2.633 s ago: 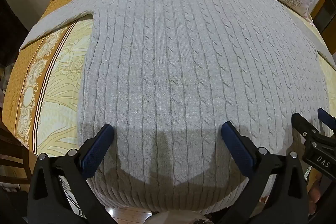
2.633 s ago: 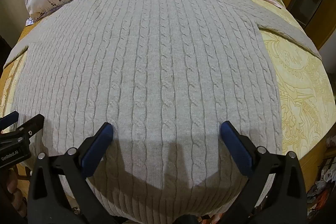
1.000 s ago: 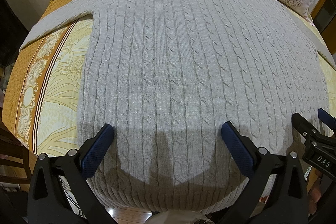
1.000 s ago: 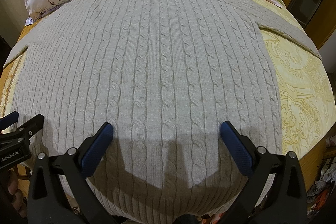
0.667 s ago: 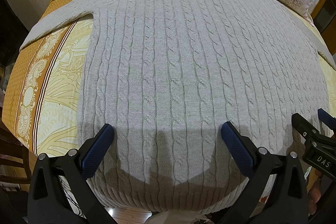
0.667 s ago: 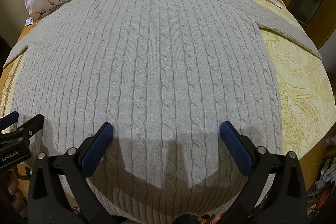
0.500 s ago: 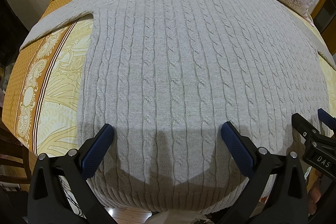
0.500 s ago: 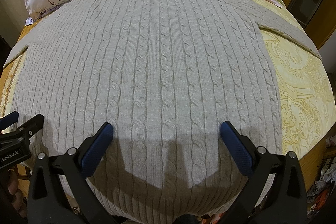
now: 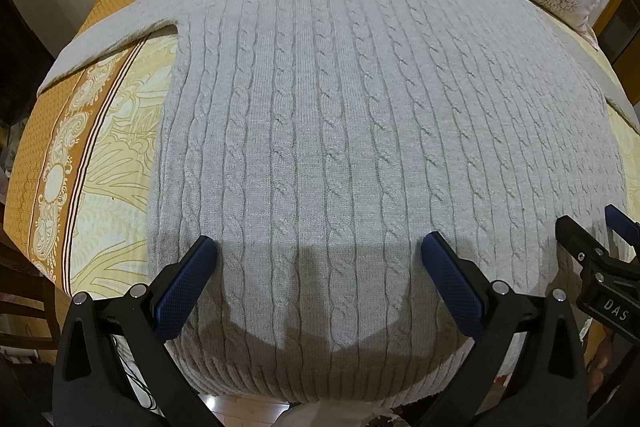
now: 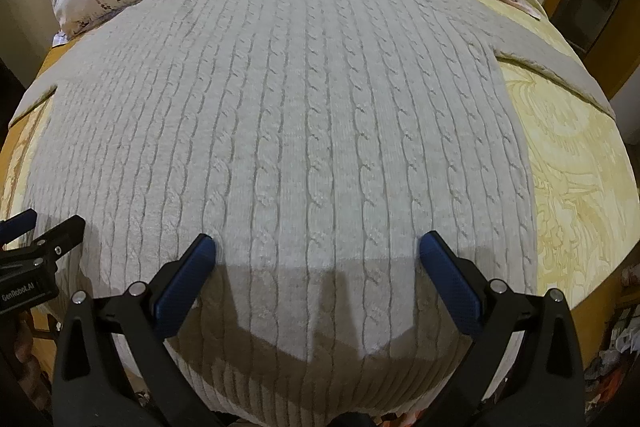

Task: Fold small clothes
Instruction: 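Move the right tool to the sweater sleeve and close on its cuff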

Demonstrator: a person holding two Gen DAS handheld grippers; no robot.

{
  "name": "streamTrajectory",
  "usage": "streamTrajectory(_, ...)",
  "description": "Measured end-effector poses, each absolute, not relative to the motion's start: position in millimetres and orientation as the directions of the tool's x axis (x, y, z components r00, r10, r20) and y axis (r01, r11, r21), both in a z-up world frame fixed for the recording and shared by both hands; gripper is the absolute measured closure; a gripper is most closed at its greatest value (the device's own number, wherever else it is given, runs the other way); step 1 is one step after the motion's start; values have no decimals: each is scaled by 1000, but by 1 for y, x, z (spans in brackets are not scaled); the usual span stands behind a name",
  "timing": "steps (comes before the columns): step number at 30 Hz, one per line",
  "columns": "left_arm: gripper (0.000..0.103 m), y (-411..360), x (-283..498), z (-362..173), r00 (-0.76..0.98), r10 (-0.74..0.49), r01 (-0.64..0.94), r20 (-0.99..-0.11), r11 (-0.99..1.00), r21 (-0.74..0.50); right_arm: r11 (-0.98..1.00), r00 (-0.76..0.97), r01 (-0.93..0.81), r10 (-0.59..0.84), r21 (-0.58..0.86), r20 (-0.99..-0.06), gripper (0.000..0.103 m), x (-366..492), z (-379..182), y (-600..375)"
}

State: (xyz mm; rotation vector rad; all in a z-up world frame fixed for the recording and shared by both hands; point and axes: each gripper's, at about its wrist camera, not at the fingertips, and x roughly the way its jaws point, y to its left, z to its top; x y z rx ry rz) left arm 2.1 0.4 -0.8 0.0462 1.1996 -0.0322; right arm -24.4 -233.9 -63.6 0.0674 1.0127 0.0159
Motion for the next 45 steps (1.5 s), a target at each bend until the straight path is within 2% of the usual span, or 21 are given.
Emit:
streamTrajectory(10,1,0,2,0,378,-2,56,-926,998,21,995,585,-53,100,86,-805,2,-20,-59,-246)
streamTrajectory(12,1,0,4,0,384,-3,55,-923,998,19,989,605,7,114,148,-788,2,-12,-52,-271)
streamTrajectory(16,1,1,10,2,410,-18,51,-912,999,3,899,675,163,199,406,-711,5,9,-39,-362)
streamTrajectory(18,1,0,13,6,440,-36,57,-897,998,-12,818,711,233,225,526,-666,9,18,-39,-410)
streamTrajectory(21,1,-8,19,18,510,-50,89,-859,996,-5,635,758,373,212,677,-617,22,32,-51,-491)
streamTrajectory(23,1,-16,24,25,548,-50,108,-835,994,12,548,761,438,195,712,-619,36,38,-61,-526)
streamTrajectory(25,1,-25,29,34,584,-58,123,-810,992,18,473,766,483,179,737,-618,40,42,-72,-557)
streamTrajectory(28,1,-29,37,46,622,-90,126,-778,992,-14,441,771,506,155,742,-618,40,45,-79,-580)
streamTrajectory(33,1,-33,47,58,683,-96,111,-724,993,-27,416,784,512,130,751,-607,50,54,-84,-599)
streamTrajectory(35,1,-34,50,59,692,-90,109,-716,994,-20,405,784,523,116,750,-610,58,59,-84,-607)
streamTrajectory(40,1,-36,57,53,669,-80,95,-739,995,-22,398,788,535,84,745,-610,71,64,-88,-617)
streamTrajectory(43,1,-33,60,49,656,-111,93,-747,993,-66,441,775,542,69,716,-629,85,66,-88,-615)
streamTrajectory(45,1,-29,63,47,646,-155,95,-748,988,-123,455,775,539,60,709,-628,89,68,-88,-613)
